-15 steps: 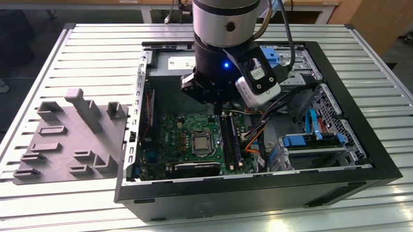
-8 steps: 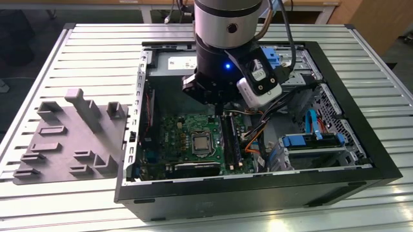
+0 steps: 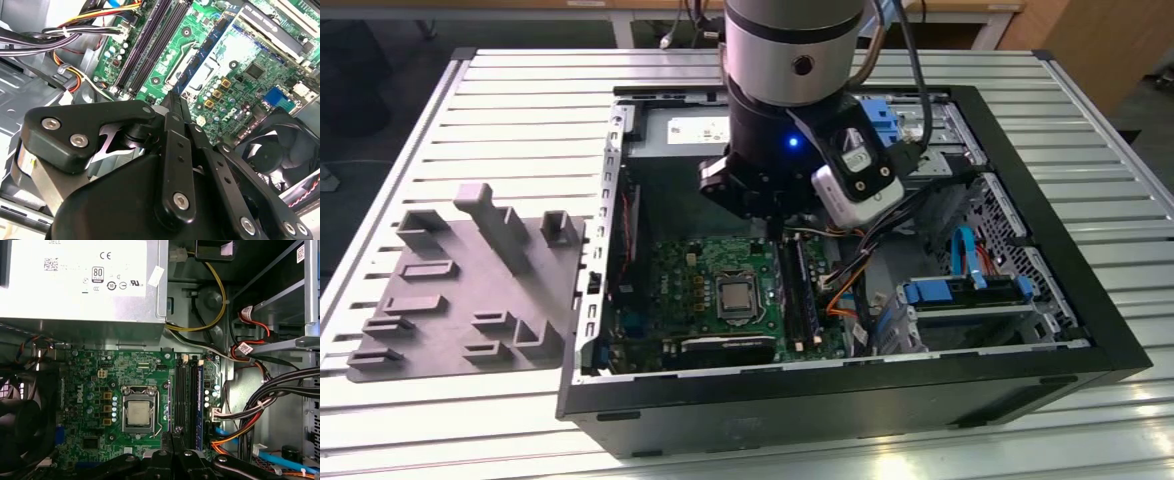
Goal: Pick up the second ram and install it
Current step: 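Insert the second ram into the second slot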
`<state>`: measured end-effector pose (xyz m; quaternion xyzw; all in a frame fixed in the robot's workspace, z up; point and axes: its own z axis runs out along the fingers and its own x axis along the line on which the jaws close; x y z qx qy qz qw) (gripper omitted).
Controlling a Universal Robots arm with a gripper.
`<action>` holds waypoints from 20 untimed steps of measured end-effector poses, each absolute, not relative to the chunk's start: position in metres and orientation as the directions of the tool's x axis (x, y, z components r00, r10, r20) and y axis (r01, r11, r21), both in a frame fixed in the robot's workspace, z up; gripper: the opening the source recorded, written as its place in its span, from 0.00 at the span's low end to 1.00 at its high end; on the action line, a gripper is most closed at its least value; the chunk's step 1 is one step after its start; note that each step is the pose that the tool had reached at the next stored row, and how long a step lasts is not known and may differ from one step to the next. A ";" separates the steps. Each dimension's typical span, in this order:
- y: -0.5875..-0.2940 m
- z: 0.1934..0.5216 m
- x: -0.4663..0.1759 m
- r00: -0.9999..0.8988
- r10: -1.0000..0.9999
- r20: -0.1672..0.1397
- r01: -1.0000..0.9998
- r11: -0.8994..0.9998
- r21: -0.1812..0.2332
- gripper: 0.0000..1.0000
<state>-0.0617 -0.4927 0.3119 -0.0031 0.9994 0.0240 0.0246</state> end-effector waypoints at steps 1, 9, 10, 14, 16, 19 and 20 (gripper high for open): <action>-0.493 0.312 -0.061 -0.999 -0.005 -0.049 -0.007 0.999 0.048 0.11; -0.492 0.310 -0.052 -0.999 -0.005 -0.049 -0.007 0.999 0.048 0.11; -0.492 0.310 -0.052 -0.999 -0.005 -0.049 -0.007 0.999 0.048 0.11; -0.492 0.308 -0.050 -0.999 -0.005 -0.049 -0.007 0.999 0.048 0.11; -0.492 0.308 -0.050 -0.999 -0.005 -0.049 -0.007 0.999 0.048 0.11; -0.492 0.308 -0.050 -0.999 -0.005 -0.049 -0.007 0.999 0.048 0.11; -0.492 0.308 -0.050 -0.999 -0.005 -0.049 -0.007 0.999 0.048 0.11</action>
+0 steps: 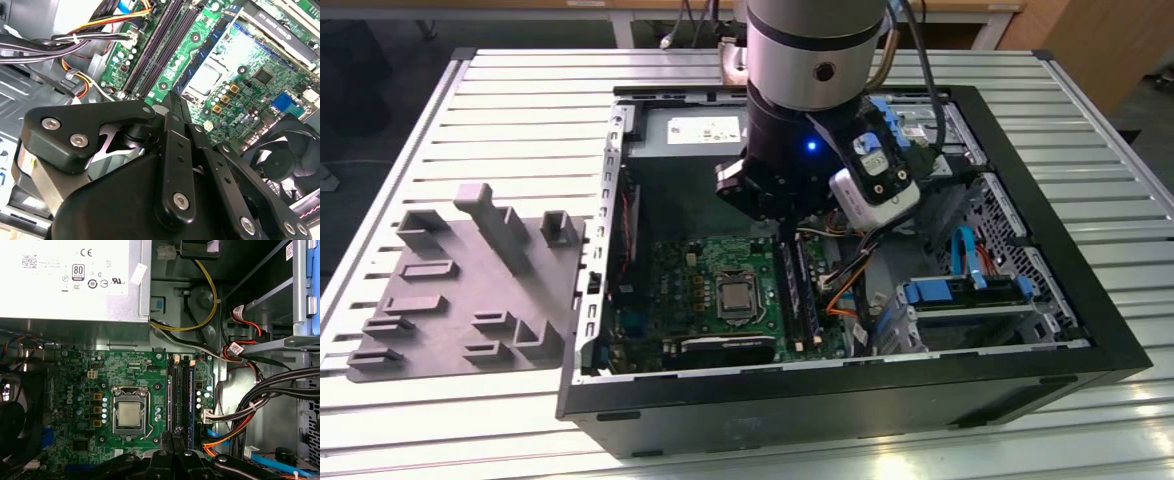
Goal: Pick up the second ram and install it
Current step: 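Insert the second ram into the second slot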
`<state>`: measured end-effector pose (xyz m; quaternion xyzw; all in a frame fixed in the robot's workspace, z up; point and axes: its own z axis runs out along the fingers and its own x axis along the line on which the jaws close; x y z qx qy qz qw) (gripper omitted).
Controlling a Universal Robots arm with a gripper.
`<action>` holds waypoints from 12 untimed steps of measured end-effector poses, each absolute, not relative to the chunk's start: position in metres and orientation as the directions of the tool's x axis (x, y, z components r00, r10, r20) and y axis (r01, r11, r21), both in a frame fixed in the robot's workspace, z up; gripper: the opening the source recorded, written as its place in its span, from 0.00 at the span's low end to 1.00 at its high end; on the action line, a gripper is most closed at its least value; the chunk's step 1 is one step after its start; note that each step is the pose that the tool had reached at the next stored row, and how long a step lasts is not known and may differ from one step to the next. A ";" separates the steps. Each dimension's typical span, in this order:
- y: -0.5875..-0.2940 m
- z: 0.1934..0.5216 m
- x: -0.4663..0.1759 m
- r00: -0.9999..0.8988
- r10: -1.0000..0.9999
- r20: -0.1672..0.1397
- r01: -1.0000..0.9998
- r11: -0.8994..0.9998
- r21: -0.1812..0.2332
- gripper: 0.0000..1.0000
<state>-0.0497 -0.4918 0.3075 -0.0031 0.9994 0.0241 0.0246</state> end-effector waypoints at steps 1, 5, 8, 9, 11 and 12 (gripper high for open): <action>-0.492 0.307 -0.050 -0.999 -0.005 -0.049 -0.007 0.999 0.048 0.11; -0.492 0.305 -0.050 -0.999 -0.005 -0.049 -0.007 0.999 0.048 0.11; -0.492 0.305 -0.049 -0.999 -0.005 -0.049 -0.007 0.999 0.048 0.11; -0.492 0.304 -0.049 -0.999 -0.005 -0.049 -0.008 0.999 0.048 0.11; -0.492 0.304 -0.047 -0.999 -0.005 -0.049 -0.007 0.999 0.048 0.11; -0.492 0.304 -0.046 -0.999 -0.005 -0.049 -0.007 0.999 0.048 0.11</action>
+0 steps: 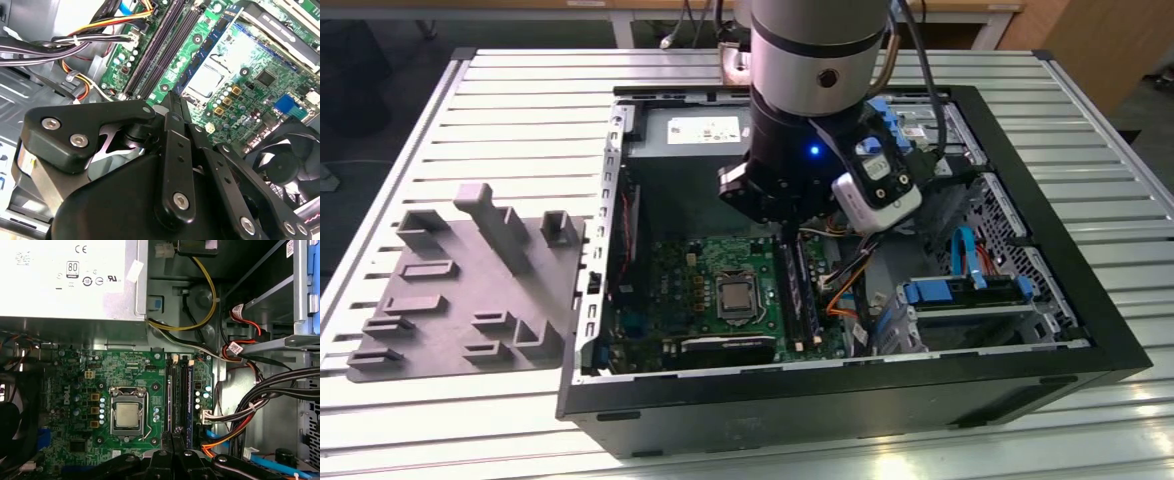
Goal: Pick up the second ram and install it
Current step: 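Insert the second ram into the second slot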
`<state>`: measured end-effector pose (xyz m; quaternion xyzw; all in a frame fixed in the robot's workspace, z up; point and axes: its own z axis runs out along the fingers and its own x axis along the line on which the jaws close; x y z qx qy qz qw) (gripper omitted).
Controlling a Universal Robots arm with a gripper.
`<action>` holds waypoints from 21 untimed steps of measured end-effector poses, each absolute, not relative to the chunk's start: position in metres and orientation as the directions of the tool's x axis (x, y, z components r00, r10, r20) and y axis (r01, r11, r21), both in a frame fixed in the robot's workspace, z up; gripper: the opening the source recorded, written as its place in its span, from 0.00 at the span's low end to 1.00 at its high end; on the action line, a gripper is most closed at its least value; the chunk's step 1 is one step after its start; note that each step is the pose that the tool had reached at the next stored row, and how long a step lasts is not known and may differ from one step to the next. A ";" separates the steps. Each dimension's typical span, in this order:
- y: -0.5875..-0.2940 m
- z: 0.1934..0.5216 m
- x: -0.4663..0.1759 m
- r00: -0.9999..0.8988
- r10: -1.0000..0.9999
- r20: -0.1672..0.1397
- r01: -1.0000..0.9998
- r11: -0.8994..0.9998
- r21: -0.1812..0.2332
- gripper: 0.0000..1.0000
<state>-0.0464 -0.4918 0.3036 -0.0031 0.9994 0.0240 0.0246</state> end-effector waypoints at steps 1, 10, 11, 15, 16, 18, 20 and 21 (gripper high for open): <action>-0.492 0.304 -0.046 -0.999 -0.005 -0.049 -0.007 0.999 0.048 0.11; -0.492 0.301 -0.045 -0.999 -0.005 -0.049 -0.007 0.999 0.048 0.11; -0.492 0.301 -0.045 -0.999 -0.005 -0.049 -0.007 0.999 0.048 0.11; -0.492 0.300 -0.045 -0.999 -0.005 -0.049 -0.007 0.999 0.048 0.11; -0.492 0.300 -0.045 -0.999 -0.005 -0.049 -0.007 0.999 0.048 0.11; -0.492 0.299 -0.044 -0.999 -0.005 -0.049 -0.007 0.999 0.048 0.11; -0.492 0.299 -0.044 -0.999 -0.005 -0.049 -0.007 0.999 0.048 0.11; -0.492 0.299 -0.044 -0.999 -0.005 -0.049 -0.007 0.999 0.048 0.11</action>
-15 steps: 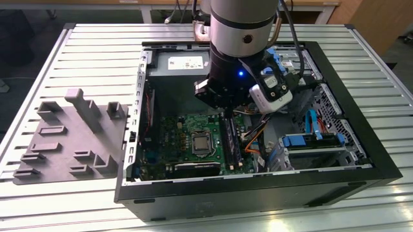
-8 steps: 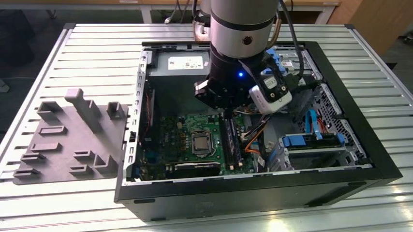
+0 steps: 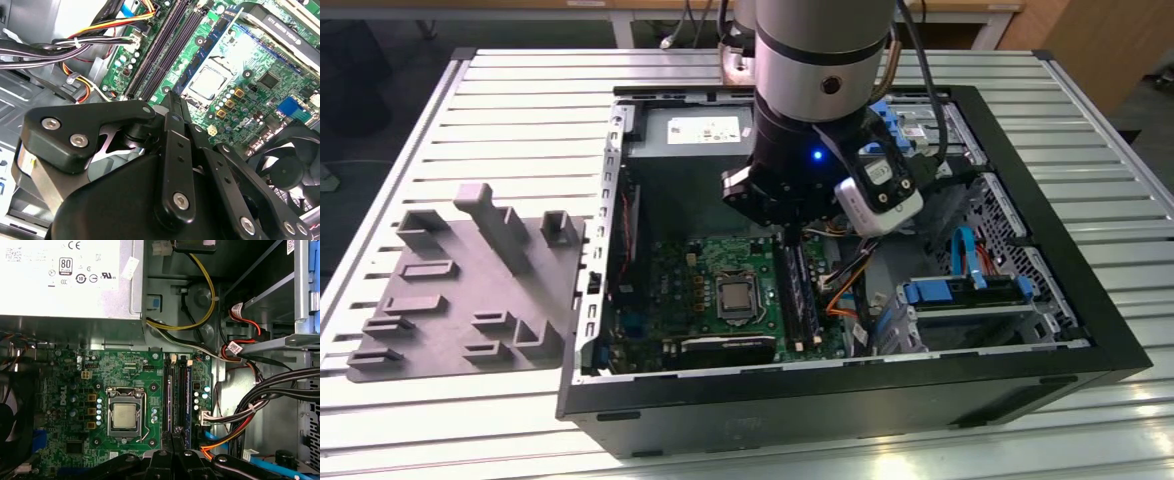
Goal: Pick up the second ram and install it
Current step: 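Insert the second ram into the second slot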
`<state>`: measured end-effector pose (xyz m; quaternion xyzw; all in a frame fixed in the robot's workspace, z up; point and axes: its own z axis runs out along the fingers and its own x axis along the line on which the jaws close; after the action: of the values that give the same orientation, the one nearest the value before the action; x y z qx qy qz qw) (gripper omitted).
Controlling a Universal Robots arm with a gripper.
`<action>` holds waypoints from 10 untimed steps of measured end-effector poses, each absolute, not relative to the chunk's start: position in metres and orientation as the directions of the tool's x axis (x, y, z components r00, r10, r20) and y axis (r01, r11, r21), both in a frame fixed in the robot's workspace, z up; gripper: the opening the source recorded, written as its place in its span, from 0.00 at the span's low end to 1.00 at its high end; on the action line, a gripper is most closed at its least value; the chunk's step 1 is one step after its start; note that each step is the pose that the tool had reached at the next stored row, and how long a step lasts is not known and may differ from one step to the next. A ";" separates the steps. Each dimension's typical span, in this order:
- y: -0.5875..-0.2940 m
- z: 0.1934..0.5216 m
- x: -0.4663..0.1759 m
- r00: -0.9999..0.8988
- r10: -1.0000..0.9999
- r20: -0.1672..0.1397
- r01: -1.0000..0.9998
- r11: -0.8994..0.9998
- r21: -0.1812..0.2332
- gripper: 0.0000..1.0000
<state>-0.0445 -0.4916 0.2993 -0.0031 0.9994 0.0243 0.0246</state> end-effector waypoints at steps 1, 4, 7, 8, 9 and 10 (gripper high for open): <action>-0.492 0.299 -0.045 -0.999 -0.005 -0.049 -0.007 0.999 0.048 0.11; -0.492 0.299 -0.045 -0.999 -0.005 -0.049 -0.007 0.999 0.049 0.11; -0.490 0.299 -0.045 -0.999 -0.005 -0.049 -0.007 0.999 0.048 0.11; -0.490 0.298 -0.045 -0.999 -0.005 -0.049 -0.007 0.999 0.049 0.11; -0.489 0.298 -0.044 -0.999 -0.005 -0.049 -0.007 0.999 0.049 0.11; -0.489 0.298 -0.044 -0.999 -0.005 -0.049 -0.007 0.999 0.049 0.11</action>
<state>-0.0445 -0.4891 0.2976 -0.0031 0.9994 0.0245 0.0246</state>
